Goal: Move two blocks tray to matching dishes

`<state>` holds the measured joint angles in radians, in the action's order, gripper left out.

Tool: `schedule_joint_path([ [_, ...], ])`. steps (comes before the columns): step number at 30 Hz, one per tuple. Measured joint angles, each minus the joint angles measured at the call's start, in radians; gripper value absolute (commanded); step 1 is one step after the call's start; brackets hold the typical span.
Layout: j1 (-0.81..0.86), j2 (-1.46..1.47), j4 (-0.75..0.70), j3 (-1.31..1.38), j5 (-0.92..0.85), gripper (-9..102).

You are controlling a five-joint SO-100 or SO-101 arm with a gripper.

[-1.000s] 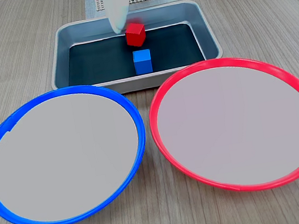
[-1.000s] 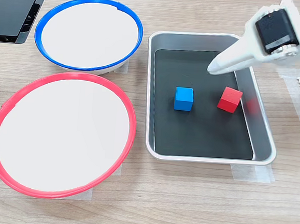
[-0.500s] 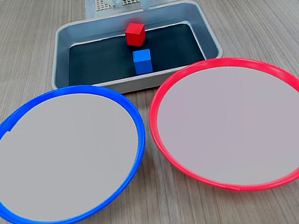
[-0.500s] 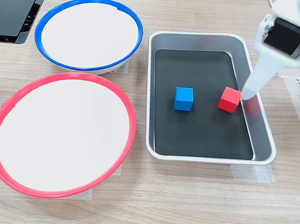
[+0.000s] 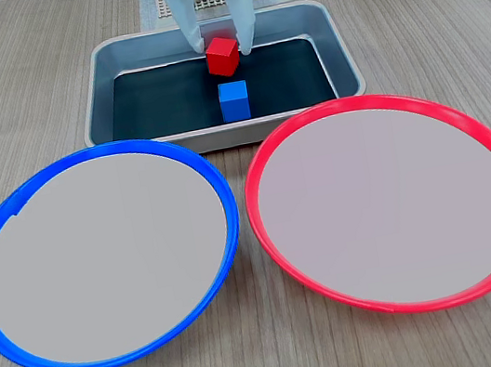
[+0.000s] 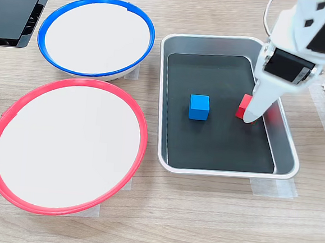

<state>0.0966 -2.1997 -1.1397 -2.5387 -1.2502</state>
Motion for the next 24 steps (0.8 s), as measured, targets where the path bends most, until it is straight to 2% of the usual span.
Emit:
schedule_joint_path([
  [3, 0.008, 0.0, 0.081, -0.046, -0.041, 0],
  [9, -0.043, 0.018, 0.06, 0.029, -0.025, 0],
  [14, -0.173, 0.202, 0.011, 0.413, 0.23, 0],
  [18, -0.249, 0.492, 0.026, 0.798, 0.425, 0],
  [21, -0.278, 0.686, 0.075, 0.974, 0.485, 0],
  [24, -0.275, 0.853, 0.143, 1.072, 0.503, 9],
])
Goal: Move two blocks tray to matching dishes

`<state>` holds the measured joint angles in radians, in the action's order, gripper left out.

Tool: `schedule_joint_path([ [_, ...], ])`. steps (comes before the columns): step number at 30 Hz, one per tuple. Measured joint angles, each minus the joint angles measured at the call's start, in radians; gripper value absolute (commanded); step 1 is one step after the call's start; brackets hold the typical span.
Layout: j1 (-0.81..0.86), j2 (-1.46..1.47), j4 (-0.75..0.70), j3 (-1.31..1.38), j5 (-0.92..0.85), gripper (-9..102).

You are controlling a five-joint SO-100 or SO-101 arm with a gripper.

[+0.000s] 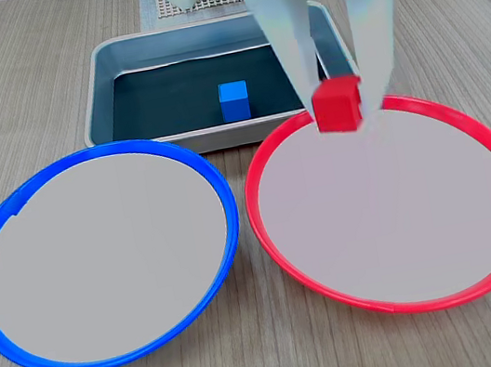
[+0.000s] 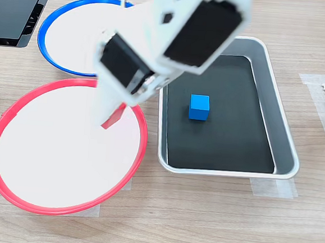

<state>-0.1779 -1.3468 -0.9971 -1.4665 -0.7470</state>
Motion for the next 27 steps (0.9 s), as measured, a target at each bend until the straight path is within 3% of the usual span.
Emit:
schedule_joint_path([
  [2, -0.011, 0.072, 0.037, 0.04, -0.008, 19],
  [6, -0.008, 0.11, 0.032, 0.063, -0.118, 18],
  [7, -0.008, 0.11, 0.012, 0.063, -0.132, 17],
  [9, -0.008, 0.107, -0.014, 0.063, -0.149, 2],
  [11, -0.009, 0.078, -0.055, 0.063, -0.158, 0],
  [16, 0.097, -0.232, -0.423, -0.044, -0.4, 0],
  [18, 0.173, -0.347, -0.5, -0.175, -0.554, 11],
  [22, 0.293, -0.462, -0.463, -0.399, -0.706, 24],
  [23, 0.316, -0.474, -0.382, -0.454, -0.719, 26],
  [27, 0.334, -0.483, -0.295, -0.538, -0.747, 28],
])
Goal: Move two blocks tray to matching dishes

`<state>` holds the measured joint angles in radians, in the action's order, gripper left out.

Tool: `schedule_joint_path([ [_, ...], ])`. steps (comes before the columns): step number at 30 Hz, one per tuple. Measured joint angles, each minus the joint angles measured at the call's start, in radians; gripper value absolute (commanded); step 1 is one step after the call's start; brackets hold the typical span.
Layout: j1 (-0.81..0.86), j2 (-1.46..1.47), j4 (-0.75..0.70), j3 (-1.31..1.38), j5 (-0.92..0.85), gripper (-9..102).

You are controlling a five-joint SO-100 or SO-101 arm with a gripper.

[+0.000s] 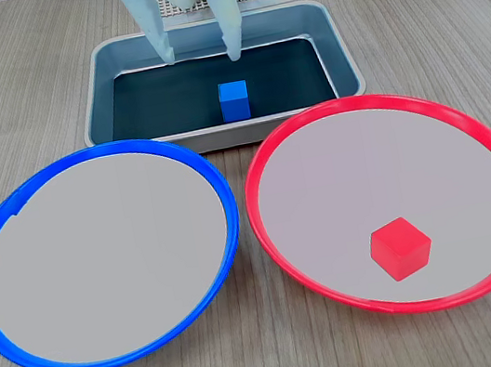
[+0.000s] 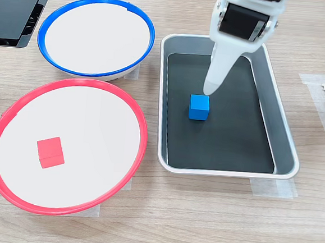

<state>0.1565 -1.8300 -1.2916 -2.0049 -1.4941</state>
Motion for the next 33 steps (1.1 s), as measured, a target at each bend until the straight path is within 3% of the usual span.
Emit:
schedule_joint_path([
  [11, -0.084, 0.146, 0.218, -0.061, 0.021, 24],
  [14, -0.107, 0.198, 0.253, -0.063, 0.011, 15],
  [17, -0.103, 0.221, 0.278, -0.061, -0.002, 0],
  [18, -0.112, 0.221, 0.293, -0.06, 0.002, 0],
  [22, -0.114, 0.221, 0.264, -0.043, -0.006, 0],
  [28, -0.124, 0.181, 0.009, 0.238, 0.124, 0],
  [33, -0.054, 0.261, 0.055, 0.537, 0.33, 0],
])
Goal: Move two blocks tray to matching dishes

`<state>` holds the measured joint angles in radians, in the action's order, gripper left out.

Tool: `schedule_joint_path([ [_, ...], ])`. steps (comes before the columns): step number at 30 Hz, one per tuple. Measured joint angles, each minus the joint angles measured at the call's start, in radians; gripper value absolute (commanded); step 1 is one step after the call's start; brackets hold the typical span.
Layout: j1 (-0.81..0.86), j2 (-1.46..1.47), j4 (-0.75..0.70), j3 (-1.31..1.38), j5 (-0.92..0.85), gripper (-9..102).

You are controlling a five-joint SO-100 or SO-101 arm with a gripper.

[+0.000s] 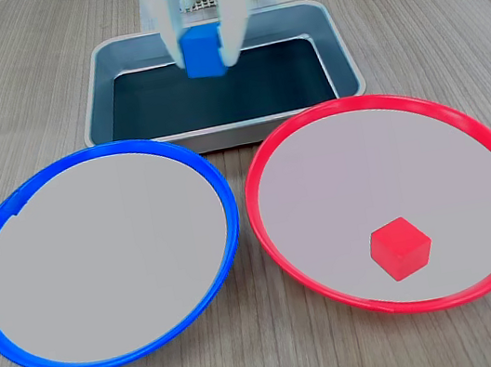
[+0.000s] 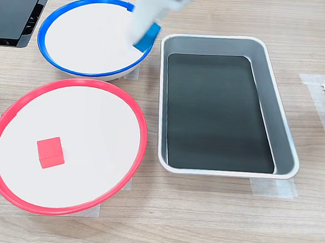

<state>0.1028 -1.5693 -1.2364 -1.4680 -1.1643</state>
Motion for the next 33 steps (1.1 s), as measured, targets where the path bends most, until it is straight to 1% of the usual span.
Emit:
schedule_joint_path([
  [1, 0.035, 0.067, 0.071, 0.048, 0.008, 0],
  [3, 0.06, 0.144, 0.135, 0.069, -0.003, 0],
  [5, 0.089, 0.247, 0.238, 0.077, -0.038, 0],
  [8, 0.135, 0.357, 0.313, 0.089, -0.094, 1],
  [10, 0.137, 0.403, 0.333, 0.098, -0.135, 14],
  [12, 0.152, 0.42, 0.344, 0.104, -0.146, 23],
  [14, 0.158, 0.425, 0.348, 0.106, -0.169, 28],
  [16, 0.15, 0.42, 0.344, 0.106, -0.166, 25],
  [17, 0.149, 0.408, 0.334, 0.106, -0.149, 18],
  [18, 0.153, 0.39, 0.331, 0.104, -0.133, 2],
  [19, 0.158, 0.36, 0.333, 0.094, -0.107, 0],
  [20, 0.156, 0.331, 0.337, 0.083, -0.074, 0],
  [22, 0.141, 0.242, 0.367, 0.038, 0.049, 0],
  [24, 0.124, 0.132, 0.431, -0.037, 0.247, 0],
  [27, 0.121, -0.08, 0.575, -0.225, 0.617, 0],
  [28, 0.109, -0.19, 0.655, -0.344, 0.796, 0],
  [30, 0.078, -0.345, 0.744, -0.515, 1.017, 0],
  [31, 0.052, -0.494, 0.769, -0.676, 1.124, 0],
  [33, 0.029, -0.68, 0.779, -0.862, 1.19, 0],
])
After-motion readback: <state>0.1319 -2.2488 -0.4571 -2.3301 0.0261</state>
